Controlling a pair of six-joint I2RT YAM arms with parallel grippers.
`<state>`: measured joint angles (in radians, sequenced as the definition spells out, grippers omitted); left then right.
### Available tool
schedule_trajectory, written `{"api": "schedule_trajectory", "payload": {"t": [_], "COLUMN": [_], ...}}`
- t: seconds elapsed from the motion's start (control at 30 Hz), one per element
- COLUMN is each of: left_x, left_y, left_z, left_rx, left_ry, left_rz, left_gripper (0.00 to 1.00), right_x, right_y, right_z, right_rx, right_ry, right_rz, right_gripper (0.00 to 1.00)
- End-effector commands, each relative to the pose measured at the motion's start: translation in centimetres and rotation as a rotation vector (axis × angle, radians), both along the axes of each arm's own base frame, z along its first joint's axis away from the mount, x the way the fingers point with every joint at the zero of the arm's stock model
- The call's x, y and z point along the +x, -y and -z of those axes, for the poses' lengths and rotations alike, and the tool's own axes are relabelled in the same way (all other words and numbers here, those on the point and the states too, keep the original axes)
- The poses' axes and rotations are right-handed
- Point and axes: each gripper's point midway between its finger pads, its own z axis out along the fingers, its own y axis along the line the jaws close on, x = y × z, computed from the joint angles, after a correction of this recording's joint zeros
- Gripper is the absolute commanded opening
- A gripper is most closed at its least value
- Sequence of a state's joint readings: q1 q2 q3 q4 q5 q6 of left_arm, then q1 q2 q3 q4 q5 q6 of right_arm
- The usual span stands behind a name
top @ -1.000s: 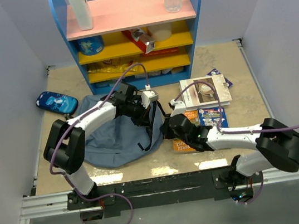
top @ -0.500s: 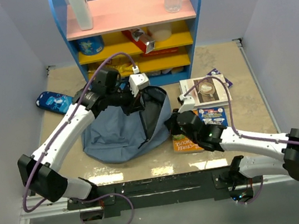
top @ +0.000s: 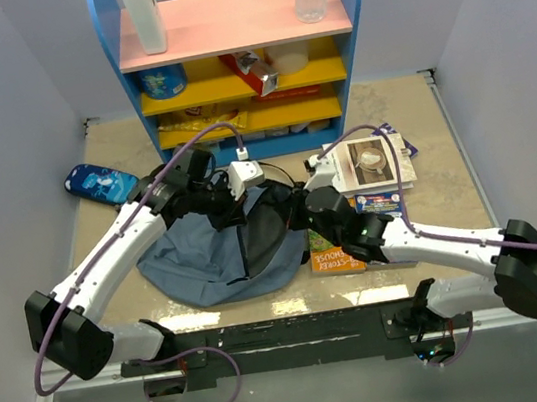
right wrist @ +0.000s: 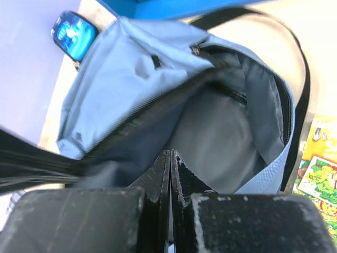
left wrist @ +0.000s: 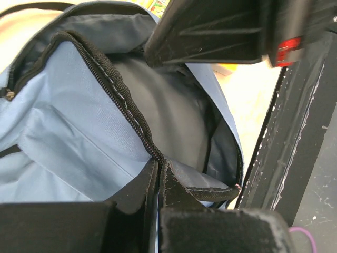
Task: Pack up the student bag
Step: Unzip the student bag at the center of the board.
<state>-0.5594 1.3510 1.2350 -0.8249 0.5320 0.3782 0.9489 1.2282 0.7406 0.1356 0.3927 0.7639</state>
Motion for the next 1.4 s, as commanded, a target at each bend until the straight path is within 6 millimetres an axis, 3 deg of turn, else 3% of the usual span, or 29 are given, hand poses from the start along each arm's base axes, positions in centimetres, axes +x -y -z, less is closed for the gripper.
{"api": "schedule_trajectory", "payload": {"t": [0.0, 0.03, 0.1, 0.2, 0.4, 0.67, 0.83, 0.93, 1.0, 1.07, 1.1, 1.17, 1.2, 1.27, 1.3, 1.37], "left_x": [0.4, 0.4, 0.6, 0.8, 2.2, 5.1, 5.6, 4.6, 3.6, 2.8, 2.5, 2.2, 2.1, 1.8, 1.7, 1.3], "left_y": [0.0, 0.0, 0.2, 0.1, -1.4, -5.4, -7.2, -6.8, -6.0, -5.2, -5.0, -4.8, -4.9, -4.8, -4.8, -4.7], "left_z": [-3.4, -3.6, -4.7, -6.0, -8.6, -11.1, -12.3, -11.1, -9.6, -8.2, -7.3, -6.3, -5.8, -5.5, -5.3, -5.1], "left_rx": [-0.040, -0.042, -0.058, -0.066, -0.075, -0.060, -0.021, -0.037, -0.068, -0.090, -0.090, -0.090, -0.087, -0.090, -0.089, -0.096], "left_ry": [0.118, 0.121, 0.141, 0.177, 0.266, 0.344, 0.412, 0.363, 0.290, 0.211, 0.180, 0.143, 0.137, 0.131, 0.132, 0.124], "left_rz": [0.015, 0.017, 0.020, 0.020, -0.025, -0.115, -0.145, -0.110, -0.067, -0.029, -0.020, 0.001, 0.010, 0.023, 0.031, 0.048], "left_gripper": [0.00, 0.00, 0.00, 0.00, 0.00, 0.00, 0.00, 0.00, 0.00, 0.00, 0.00, 0.00, 0.00, 0.00, 0.00, 0.00], "right_x": [-1.6, -1.7, -2.9, -4.0, -5.7, -6.0, -6.6, -6.7, -5.1, -4.0, -2.3, -1.2, 0.3, 1.4, 3.4, 4.2], "right_y": [0.1, -0.1, 0.6, 1.3, 3.4, 4.2, 5.1, 4.4, 2.6, 2.4, 1.6, 2.0, 2.4, 4.1, 5.8, 8.3], "right_z": [6.0, 6.7, 10.6, 14.1, 19.6, 22.1, 23.5, 22.2, 17.7, 14.2, 9.4, 6.1, 2.2, 0.9, -0.7, -0.1], "right_rx": [-0.034, -0.009, -0.049, -0.075, -0.169, -0.251, -0.275, -0.245, -0.166, -0.172, -0.100, -0.103, -0.045, -0.057, -0.030, -0.054], "right_ry": [-0.099, -0.115, -0.180, -0.241, -0.327, -0.366, -0.396, -0.383, -0.300, -0.236, -0.148, -0.096, -0.043, -0.045, -0.031, -0.083], "right_rz": [-0.034, -0.031, -0.040, -0.033, -0.011, -0.004, 0.011, -0.020, -0.034, -0.027, -0.004, 0.006, 0.039, 0.087, 0.152, 0.196], "right_gripper": [0.00, 0.00, 0.00, 0.00, 0.00, 0.00, 0.00, 0.00, 0.15, 0.44, 0.50, 0.60, 0.61, 0.64, 0.66, 0.65]}}
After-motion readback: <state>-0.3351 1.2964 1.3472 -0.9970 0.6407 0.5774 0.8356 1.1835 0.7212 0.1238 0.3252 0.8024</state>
